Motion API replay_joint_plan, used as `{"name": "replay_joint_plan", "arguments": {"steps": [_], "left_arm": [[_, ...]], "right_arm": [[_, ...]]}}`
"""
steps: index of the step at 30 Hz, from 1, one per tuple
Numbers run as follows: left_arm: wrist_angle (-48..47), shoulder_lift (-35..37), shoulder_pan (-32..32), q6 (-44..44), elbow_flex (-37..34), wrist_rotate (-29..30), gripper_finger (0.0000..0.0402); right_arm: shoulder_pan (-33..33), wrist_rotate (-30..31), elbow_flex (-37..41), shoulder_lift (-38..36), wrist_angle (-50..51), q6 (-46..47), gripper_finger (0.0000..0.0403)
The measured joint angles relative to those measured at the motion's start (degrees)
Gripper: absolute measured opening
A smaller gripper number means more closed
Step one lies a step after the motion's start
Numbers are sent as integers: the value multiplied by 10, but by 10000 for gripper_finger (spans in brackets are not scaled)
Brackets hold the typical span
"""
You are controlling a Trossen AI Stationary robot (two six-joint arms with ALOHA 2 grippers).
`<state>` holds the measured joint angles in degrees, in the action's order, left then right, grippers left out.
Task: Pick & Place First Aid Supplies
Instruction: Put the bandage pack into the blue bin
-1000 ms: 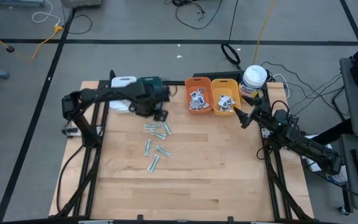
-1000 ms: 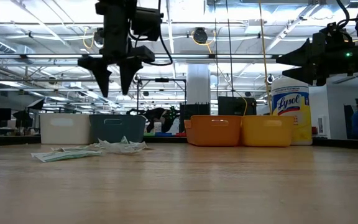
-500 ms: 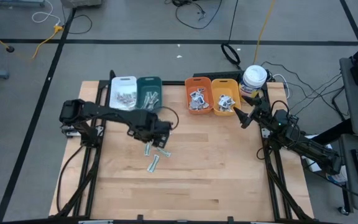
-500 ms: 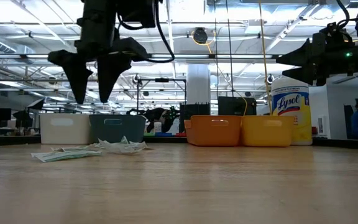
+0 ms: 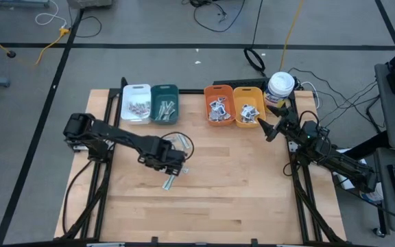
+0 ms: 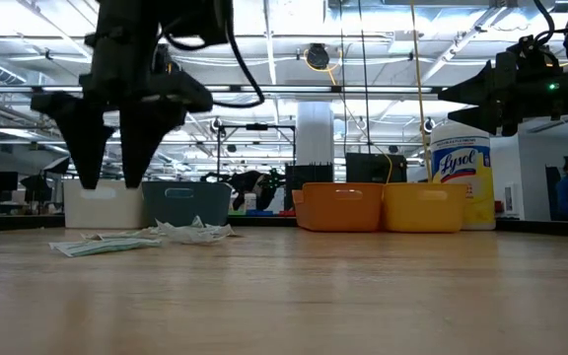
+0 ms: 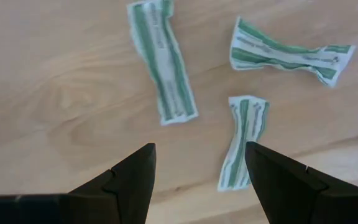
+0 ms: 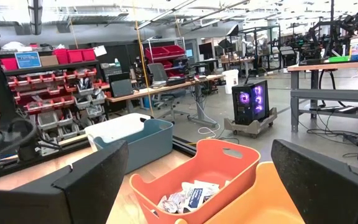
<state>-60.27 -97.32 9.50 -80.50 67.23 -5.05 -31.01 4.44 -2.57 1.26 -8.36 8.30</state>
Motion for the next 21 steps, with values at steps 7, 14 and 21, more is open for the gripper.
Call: {"name": "replay_joint_plan", "arguments": {"steps": [7, 14, 21], "left_arm": [[115, 0, -14, 1, -94, 1, 253], [165, 2, -34, 30, -142, 15, 252], [175, -7, -34, 48, -142, 16, 200]], "right_arm": [[0, 0, 0, 0, 0, 0, 392], [0, 0, 0, 0, 0, 0, 392], [0, 0, 0, 0, 0, 0, 392]]}}
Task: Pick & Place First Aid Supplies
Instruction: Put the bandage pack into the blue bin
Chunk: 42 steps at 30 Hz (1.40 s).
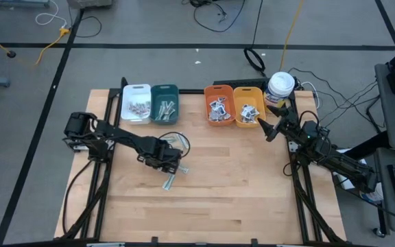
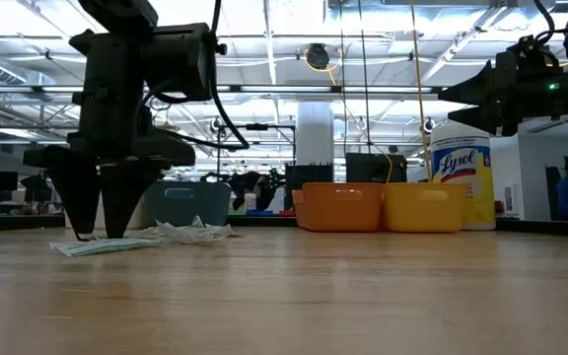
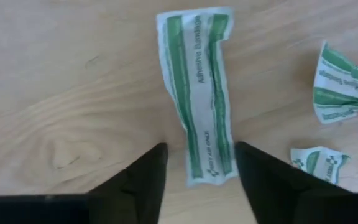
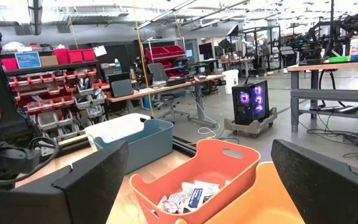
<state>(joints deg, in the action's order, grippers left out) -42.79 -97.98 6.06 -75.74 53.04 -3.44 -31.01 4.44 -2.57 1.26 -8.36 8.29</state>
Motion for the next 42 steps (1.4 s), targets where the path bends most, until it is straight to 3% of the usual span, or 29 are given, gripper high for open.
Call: {"name": "replay_joint_plan", "arguments": {"steps": [11, 16, 32, 37, 42], "left_arm": [[-10, -2, -1, 4, -1, -7, 10], [-36, 25, -5, 11, 6, -15, 4], [-85, 209, -73, 7, 9, -26, 2], [-113, 227, -101, 12, 16, -28, 2], [-184, 206, -188, 82, 72, -12, 1]], "right_arm": [[0, 0, 0, 0, 0, 0, 392], [0, 0, 0, 0, 0, 0, 392], [0, 0, 0, 0, 0, 0, 392], [0, 0, 0, 0, 0, 0, 392], [0, 0, 0, 0, 0, 0, 392]]}}
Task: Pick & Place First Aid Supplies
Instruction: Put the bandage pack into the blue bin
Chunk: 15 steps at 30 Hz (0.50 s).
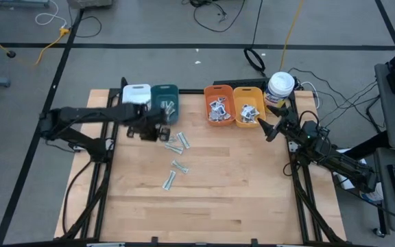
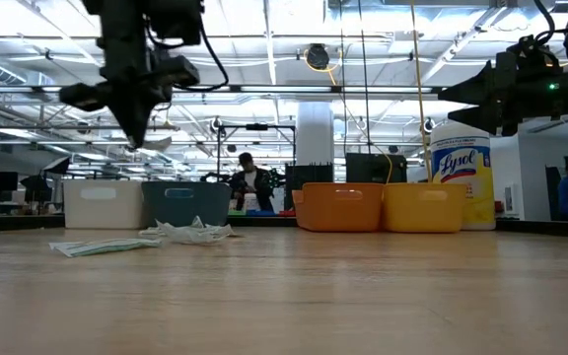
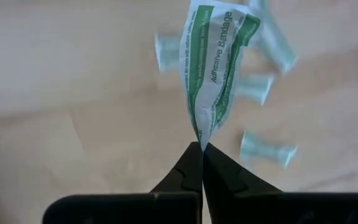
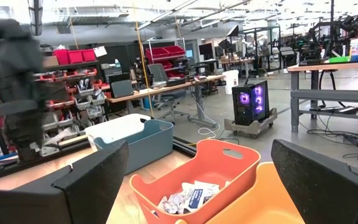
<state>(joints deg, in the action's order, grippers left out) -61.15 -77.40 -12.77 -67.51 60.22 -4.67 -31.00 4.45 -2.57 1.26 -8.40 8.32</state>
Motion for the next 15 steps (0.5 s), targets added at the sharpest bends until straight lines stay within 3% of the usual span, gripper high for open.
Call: {"name": "replay_joint_plan", "arguments": {"steps": [9, 15], "left_arm": [[-75, -99, -189, 181, 118, -9, 1], [-122, -187, -271, 273, 210, -13, 1]], "right_arm": [[0, 0, 0, 0, 0, 0, 392], [0, 0, 0, 0, 0, 0, 392]]}}
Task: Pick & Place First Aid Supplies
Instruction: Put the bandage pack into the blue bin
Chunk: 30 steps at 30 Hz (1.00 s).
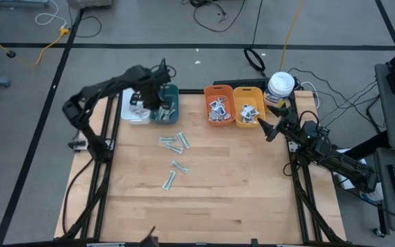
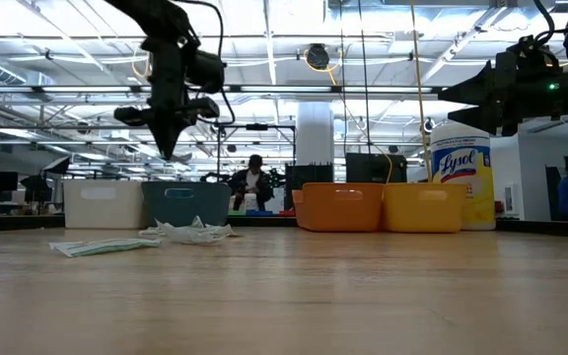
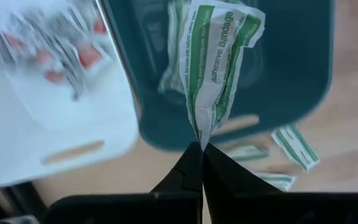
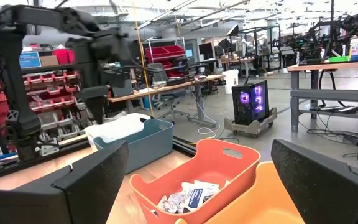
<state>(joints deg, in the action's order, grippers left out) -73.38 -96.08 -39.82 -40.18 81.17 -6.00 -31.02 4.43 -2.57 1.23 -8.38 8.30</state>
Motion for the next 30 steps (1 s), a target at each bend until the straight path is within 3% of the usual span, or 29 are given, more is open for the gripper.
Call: {"name": "replay_joint_plan", "arguments": {"steps": [6, 23, 30], "left_arm": [[-14, -56, -43, 49, 73, 1, 0], [7, -180, -35, 66, 73, 7, 3], [34, -191, -25, 56, 73, 22, 41]], "right_arm": [[0, 0, 0, 0, 0, 0, 392], [0, 0, 0, 0, 0, 0, 392], [0, 0, 0, 0, 0, 0, 392]]}}
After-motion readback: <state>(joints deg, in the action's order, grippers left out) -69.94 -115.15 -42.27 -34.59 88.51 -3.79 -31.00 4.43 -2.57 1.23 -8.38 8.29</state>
